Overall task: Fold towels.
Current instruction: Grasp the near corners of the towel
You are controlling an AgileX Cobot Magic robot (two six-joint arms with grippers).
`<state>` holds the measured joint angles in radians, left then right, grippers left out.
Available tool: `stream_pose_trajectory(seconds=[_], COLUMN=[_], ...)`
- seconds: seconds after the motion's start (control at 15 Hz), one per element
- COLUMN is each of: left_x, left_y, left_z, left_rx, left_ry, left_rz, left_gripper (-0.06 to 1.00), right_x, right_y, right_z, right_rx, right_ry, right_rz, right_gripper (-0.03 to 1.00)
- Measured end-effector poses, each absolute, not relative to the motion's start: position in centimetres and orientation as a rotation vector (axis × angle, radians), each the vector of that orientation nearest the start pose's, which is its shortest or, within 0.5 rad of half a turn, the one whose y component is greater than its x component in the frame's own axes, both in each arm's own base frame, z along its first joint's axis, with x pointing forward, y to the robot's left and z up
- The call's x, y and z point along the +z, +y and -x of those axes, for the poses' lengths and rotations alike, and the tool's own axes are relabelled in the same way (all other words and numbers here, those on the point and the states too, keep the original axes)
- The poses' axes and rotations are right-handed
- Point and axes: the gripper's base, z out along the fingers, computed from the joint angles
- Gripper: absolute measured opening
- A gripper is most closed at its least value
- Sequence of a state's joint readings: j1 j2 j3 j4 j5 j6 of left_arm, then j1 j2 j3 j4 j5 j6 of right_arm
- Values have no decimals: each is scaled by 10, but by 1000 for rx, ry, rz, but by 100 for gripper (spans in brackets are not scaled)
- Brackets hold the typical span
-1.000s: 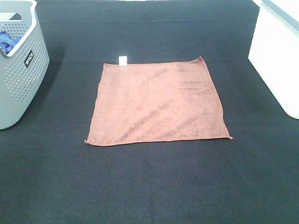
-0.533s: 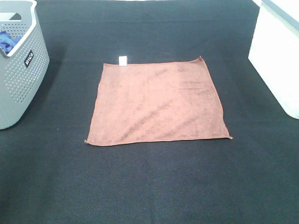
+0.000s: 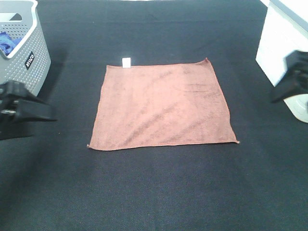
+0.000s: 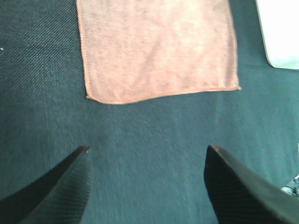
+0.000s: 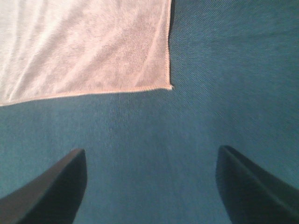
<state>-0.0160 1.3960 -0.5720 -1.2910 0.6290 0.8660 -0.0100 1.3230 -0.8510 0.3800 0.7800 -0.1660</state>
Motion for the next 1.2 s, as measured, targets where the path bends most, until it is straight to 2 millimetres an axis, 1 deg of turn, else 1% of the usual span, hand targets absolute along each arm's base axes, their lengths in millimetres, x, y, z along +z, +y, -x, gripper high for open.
stream_pose_trajectory(seconds=[0.13,0.2,0.27,0.47,0.53,0.6,0.67,0.8,0.93,1.0,1.2], left_x=[174,157,150,131,127,127,122,113,104,97,87], left_y=[-56,-56,-56,-60,-60,-60,-60,-64,-76,-83,-88], left_z=[-256,-270,-278,-302,-308,-308,-317,-328,-334,-336,-340], left_rx=[-925,-930,-933,-989,-996,-996,-996,-999,-1003,-990,-970], left_ry=[2550,2601,2617,2654,2658,2658,2661,2672,2696,2713,2732], left_rz=[214,247,258,275,280,280,282,276,233,215,214], left_gripper=[65,65,65,65,65,65,65,65,65,65,65], right_x=[232,223,209,188,179,179,164,146,134,124,104], right_y=[25,28,32,34,29,29,15,-2,-2,-2,-1], right_z=[-273,-284,-301,-325,-331,-331,-338,-344,-348,-353,-360], right_rx=[450,499,574,631,649,649,703,789,822,820,814], right_ry=[2737,2750,2763,2789,2810,2810,2834,2827,2833,2840,2872], right_rz=[-67,-53,-21,42,20,20,-31,-108,-94,-107,-118], right_gripper=[73,73,73,73,73,73,73,73,73,73,73])
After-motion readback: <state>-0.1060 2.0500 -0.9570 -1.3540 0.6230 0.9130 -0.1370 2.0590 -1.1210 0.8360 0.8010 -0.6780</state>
